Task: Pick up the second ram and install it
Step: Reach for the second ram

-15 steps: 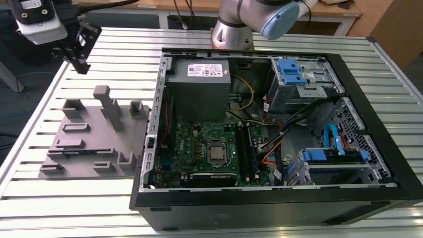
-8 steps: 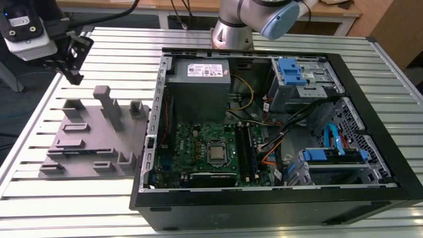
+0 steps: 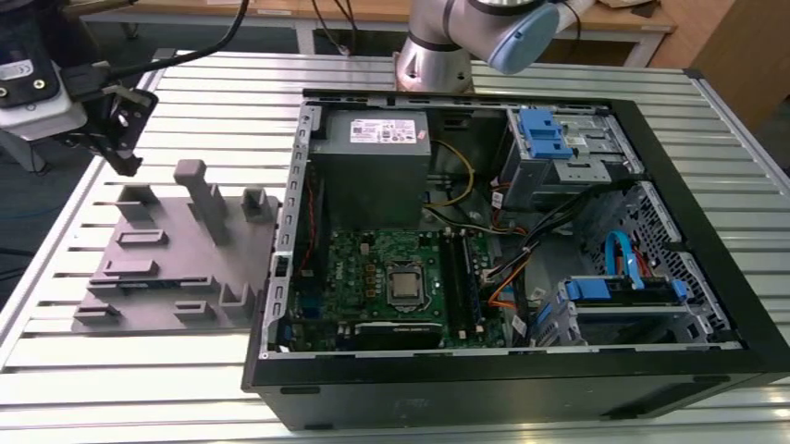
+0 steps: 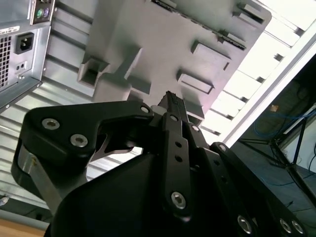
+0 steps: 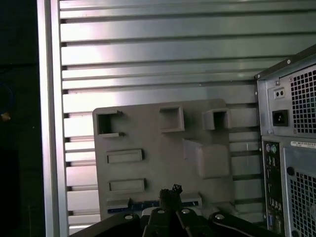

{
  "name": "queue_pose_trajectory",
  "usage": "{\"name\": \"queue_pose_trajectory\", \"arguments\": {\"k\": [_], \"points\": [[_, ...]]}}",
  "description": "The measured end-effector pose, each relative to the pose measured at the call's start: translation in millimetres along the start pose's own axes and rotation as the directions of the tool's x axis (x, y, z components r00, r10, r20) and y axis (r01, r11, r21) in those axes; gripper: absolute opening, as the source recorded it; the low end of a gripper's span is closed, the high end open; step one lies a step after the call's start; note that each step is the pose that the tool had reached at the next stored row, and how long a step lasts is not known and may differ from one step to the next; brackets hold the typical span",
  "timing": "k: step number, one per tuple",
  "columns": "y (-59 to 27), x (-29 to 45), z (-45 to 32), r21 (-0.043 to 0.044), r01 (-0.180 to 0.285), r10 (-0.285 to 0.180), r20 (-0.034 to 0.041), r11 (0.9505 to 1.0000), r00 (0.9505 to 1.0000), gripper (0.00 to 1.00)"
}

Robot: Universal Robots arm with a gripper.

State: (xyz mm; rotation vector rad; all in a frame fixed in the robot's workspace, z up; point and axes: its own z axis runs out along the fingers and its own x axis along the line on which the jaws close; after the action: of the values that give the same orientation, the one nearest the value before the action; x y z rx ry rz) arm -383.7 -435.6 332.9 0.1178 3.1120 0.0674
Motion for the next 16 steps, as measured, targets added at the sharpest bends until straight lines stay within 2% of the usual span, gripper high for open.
{"name": "queue_pose_trajectory", "arguments": {"k": [9, 16], "points": [[-15.2, 19.3, 15.3, 0.0, 0.0, 0.0, 0.0001, 1.0, 1.0, 0.07], [-26.7, 27.9, 27.3, -0.0001, 0.0, 0.0, 0.0001, 1.0, 1.0, 0.07]]}}
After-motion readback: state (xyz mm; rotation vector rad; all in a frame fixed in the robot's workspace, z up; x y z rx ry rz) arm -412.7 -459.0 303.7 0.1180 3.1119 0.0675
